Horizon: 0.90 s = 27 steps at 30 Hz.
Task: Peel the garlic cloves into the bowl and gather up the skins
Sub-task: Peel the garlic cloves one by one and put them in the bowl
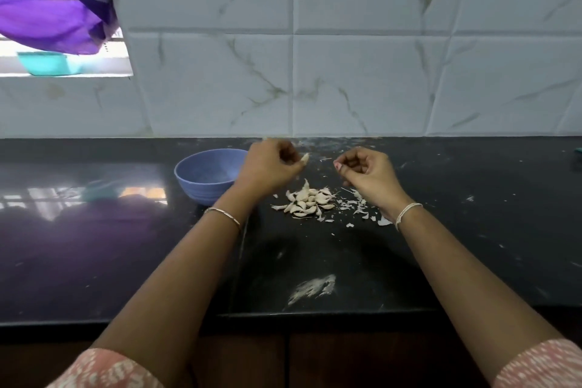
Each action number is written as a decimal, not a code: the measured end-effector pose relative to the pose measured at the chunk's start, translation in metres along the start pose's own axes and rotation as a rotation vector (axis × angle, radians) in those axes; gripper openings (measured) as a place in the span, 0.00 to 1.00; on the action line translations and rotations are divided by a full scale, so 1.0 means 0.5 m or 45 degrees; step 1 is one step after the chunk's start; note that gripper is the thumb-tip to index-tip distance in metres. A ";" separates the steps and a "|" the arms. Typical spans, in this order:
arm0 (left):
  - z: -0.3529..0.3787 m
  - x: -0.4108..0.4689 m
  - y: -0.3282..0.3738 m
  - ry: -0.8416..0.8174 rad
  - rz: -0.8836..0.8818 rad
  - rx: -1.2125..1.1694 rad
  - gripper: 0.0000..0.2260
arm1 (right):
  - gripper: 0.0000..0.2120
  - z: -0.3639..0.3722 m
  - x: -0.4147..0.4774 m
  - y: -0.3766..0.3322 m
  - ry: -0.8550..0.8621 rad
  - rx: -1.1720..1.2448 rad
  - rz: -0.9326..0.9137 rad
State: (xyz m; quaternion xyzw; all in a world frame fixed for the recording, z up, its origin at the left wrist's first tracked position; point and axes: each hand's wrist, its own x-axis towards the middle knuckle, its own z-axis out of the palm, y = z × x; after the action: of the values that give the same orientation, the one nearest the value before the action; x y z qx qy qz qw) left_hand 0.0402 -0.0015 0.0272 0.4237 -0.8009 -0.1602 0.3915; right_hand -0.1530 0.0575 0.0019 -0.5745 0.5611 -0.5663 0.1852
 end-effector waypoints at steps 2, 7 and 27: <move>-0.053 0.003 -0.032 -0.044 0.022 0.214 0.09 | 0.04 0.018 0.001 -0.004 -0.123 0.012 0.068; -0.137 0.007 -0.074 -0.037 0.025 0.388 0.08 | 0.01 0.062 0.002 -0.015 -0.259 -0.278 -0.058; -0.149 0.012 -0.118 -0.690 -0.086 0.559 0.21 | 0.11 0.124 0.011 -0.060 -0.867 -1.172 -0.212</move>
State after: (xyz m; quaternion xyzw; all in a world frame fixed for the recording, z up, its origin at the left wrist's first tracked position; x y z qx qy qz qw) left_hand 0.1278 -0.0356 0.0435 0.4662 -0.8766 -0.1038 0.0589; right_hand -0.0883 0.0356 0.0118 -0.7880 0.6114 -0.0596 0.0411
